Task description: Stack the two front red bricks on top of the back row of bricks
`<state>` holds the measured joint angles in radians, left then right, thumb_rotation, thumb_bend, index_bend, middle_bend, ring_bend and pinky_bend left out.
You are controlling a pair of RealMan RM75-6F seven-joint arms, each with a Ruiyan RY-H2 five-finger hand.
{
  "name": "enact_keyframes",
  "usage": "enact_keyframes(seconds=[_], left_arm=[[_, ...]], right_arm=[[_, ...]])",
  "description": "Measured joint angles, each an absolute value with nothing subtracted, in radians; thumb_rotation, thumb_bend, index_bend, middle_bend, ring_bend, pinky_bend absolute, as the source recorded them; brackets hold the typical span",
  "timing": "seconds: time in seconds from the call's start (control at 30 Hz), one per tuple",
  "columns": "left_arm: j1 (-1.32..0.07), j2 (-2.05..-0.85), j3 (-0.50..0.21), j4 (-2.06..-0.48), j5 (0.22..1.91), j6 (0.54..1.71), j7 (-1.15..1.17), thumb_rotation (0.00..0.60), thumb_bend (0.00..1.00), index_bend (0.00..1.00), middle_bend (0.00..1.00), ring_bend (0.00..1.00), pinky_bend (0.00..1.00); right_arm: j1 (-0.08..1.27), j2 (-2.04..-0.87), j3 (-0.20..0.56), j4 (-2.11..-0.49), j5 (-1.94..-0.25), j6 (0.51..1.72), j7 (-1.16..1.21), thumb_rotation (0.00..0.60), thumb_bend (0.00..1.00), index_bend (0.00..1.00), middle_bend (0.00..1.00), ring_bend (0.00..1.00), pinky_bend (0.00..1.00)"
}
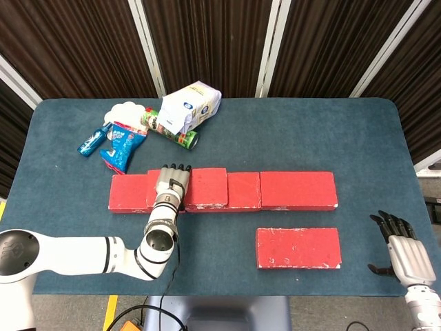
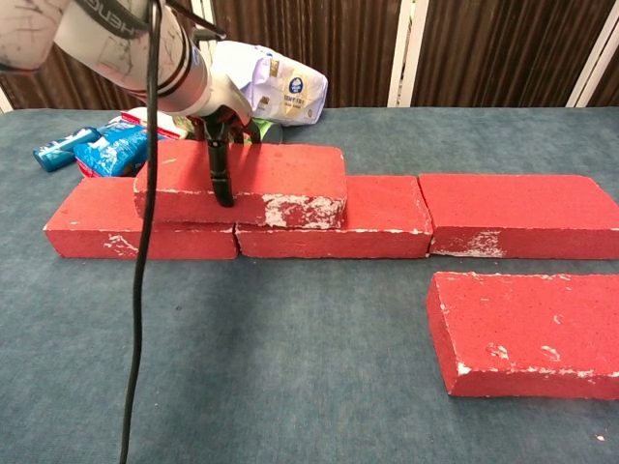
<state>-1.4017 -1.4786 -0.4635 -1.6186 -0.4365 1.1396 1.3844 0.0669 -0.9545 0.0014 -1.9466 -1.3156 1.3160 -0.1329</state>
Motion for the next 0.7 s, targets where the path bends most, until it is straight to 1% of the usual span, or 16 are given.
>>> enact_keyframes(seconds=[0.7], left_arm=[[-1.394, -1.475, -0.431, -1.613, -0.419, 1.111, 1.366, 0.6, 0.25, 0.0, 0.0, 0.0, 0.09]], right_arm=[[0.072, -0.957, -0.001, -1.946, -1.315, 1.308, -0.136, 0.6, 0.0, 0.23, 0.14, 0.07, 0.0]])
